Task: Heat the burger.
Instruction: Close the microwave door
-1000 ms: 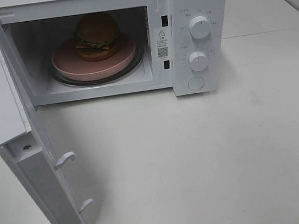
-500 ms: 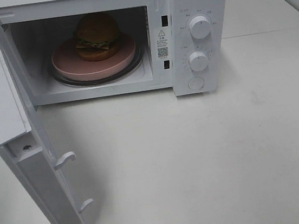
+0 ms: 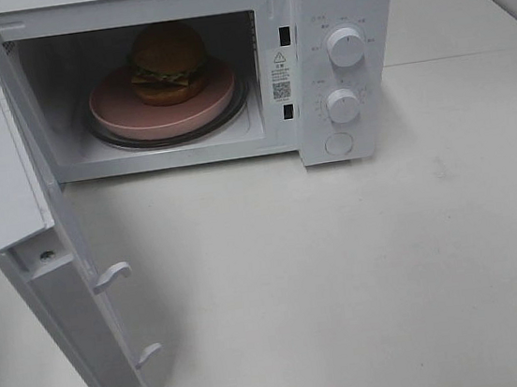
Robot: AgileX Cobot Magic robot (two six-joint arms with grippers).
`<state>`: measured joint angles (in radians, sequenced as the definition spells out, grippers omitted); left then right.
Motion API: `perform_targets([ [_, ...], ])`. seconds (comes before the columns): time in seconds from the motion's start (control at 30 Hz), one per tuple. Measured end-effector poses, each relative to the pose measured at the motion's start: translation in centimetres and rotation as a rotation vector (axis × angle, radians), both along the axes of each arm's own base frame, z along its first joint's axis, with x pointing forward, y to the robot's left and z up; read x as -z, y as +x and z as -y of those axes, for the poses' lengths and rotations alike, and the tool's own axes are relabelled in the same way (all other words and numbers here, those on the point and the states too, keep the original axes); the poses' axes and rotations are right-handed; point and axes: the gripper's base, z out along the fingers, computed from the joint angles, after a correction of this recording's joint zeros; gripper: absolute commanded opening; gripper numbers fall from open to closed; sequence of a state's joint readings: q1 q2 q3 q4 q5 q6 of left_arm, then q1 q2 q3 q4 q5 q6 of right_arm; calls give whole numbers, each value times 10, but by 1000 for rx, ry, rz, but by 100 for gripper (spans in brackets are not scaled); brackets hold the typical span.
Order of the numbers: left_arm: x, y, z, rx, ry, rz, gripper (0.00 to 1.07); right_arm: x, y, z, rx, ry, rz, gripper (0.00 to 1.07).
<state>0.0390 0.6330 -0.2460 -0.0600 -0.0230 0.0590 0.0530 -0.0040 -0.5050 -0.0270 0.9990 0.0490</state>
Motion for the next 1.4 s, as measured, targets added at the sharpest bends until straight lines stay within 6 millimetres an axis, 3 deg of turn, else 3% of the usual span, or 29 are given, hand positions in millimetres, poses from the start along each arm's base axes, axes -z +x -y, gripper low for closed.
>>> perform_targets([
  [0.3,17,28,1,46,98,54,0,0,0,0,0,0,0,75],
  [0.8,45,58,15,205,37,9,0,0,0,0,0,0,0,75],
  [1.17,65,74,32,376,30,14,0,0,0,0,0,0,0,75],
  [1.4,75,88,54,480,10,-11,0,0,0,0,0,0,0,75],
])
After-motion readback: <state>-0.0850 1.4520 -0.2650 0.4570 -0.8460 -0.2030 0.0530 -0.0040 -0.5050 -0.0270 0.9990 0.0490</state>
